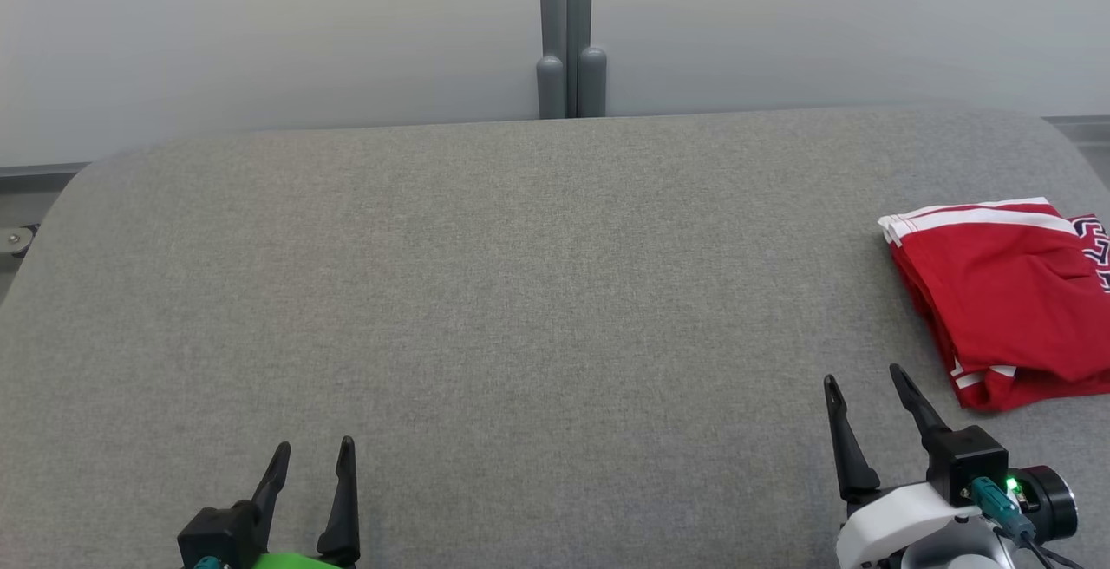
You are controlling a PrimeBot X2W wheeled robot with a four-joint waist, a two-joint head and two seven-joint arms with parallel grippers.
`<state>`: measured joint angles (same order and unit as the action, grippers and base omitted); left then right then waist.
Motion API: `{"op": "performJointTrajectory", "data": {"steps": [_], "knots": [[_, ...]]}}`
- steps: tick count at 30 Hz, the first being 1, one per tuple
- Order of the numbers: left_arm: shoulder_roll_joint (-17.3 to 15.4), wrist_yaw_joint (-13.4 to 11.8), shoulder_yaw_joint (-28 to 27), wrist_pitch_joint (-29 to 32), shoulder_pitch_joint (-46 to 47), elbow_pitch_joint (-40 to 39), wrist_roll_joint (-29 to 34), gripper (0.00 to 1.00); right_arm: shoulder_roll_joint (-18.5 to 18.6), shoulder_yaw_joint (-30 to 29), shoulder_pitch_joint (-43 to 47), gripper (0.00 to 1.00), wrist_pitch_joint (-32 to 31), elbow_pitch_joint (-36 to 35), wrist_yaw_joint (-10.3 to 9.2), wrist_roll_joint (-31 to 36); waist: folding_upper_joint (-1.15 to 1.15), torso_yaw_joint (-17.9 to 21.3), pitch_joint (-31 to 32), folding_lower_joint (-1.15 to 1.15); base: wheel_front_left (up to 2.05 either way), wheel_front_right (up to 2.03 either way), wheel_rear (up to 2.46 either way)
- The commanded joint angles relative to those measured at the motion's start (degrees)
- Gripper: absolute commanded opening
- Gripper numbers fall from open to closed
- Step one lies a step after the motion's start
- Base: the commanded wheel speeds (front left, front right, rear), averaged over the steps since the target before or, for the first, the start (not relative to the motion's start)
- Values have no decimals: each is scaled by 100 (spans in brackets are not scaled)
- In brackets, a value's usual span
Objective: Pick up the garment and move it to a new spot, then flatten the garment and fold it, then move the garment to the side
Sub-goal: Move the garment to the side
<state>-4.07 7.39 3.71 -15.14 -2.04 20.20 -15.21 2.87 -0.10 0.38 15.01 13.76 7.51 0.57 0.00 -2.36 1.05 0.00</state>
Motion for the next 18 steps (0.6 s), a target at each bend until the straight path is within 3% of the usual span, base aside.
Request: {"op": "performJointTrajectory", "data": {"steps": [1,18], "knots": [[-22,14,10,5,46,6,-58,100,9,-4,59,100,21,16,-6,-33,0,6,-4,0,0,0,0],[-19,1,61,0,47,26,-46,100,0,54,-11,100,2,90,0,-42,0,45,-16,0,0,0,0]]}}
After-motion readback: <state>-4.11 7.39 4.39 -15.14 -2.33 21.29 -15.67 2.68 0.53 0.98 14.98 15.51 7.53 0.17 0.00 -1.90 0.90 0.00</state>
